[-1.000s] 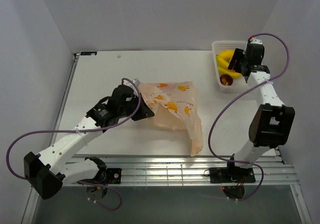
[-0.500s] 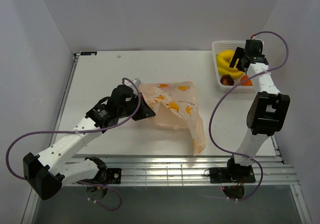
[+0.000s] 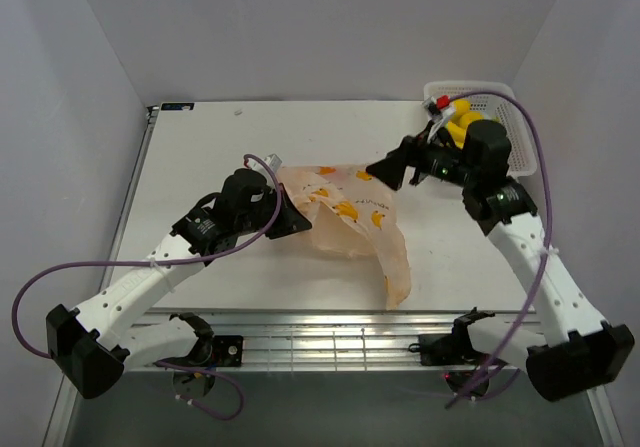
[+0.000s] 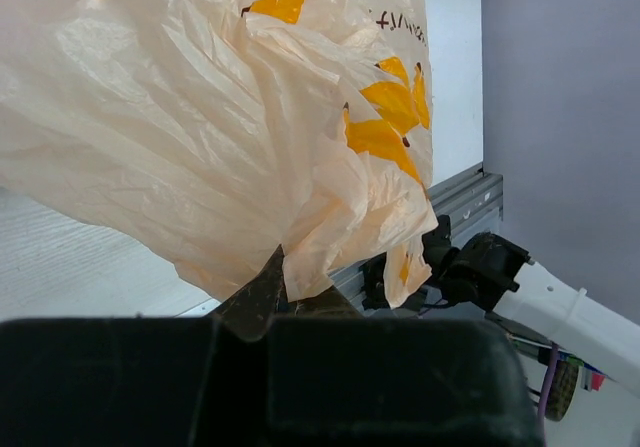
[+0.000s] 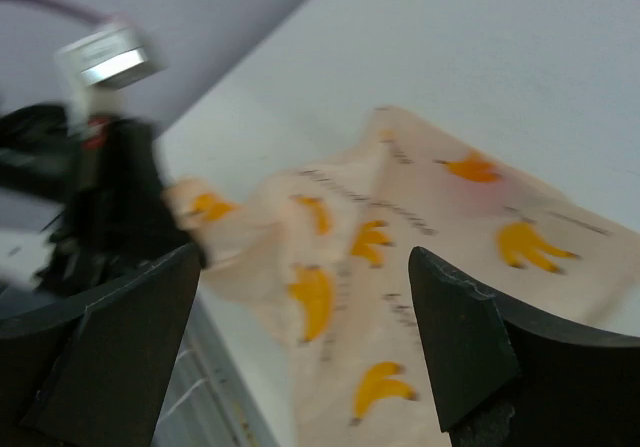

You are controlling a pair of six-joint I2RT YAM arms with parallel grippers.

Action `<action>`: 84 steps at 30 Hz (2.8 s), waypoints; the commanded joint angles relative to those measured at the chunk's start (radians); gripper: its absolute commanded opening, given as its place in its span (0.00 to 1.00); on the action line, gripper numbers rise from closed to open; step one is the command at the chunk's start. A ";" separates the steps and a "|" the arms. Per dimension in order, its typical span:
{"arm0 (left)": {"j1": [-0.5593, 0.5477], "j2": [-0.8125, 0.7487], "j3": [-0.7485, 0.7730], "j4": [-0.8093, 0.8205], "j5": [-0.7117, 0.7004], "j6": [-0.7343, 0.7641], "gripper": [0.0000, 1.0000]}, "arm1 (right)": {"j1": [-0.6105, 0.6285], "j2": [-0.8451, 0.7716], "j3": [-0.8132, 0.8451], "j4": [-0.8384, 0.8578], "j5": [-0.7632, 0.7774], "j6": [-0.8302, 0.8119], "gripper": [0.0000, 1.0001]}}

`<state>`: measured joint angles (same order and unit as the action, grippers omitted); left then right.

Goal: Take the fake fruits out of the plastic bag
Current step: Take out the fake fruit from the plastic bag.

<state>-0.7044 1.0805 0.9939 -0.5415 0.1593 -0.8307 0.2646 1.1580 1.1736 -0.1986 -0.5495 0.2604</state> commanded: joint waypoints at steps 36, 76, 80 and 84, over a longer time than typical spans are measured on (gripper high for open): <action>-0.009 0.064 0.097 0.087 0.046 0.039 0.00 | 0.555 0.186 -0.356 0.514 0.977 0.151 0.90; -0.009 0.030 0.083 0.202 0.121 -0.022 0.00 | 0.542 0.931 0.126 0.481 0.774 0.086 0.96; -0.009 0.018 0.069 0.199 0.108 -0.033 0.00 | 0.541 0.934 0.130 0.487 0.737 0.074 0.82; -0.009 0.006 0.058 0.184 0.088 -0.045 0.00 | 0.541 0.876 0.112 0.490 0.738 0.053 0.42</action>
<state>-0.7040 1.1435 1.0634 -0.3649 0.2249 -0.8528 0.8120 2.0823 1.2728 0.2928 0.1982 0.3256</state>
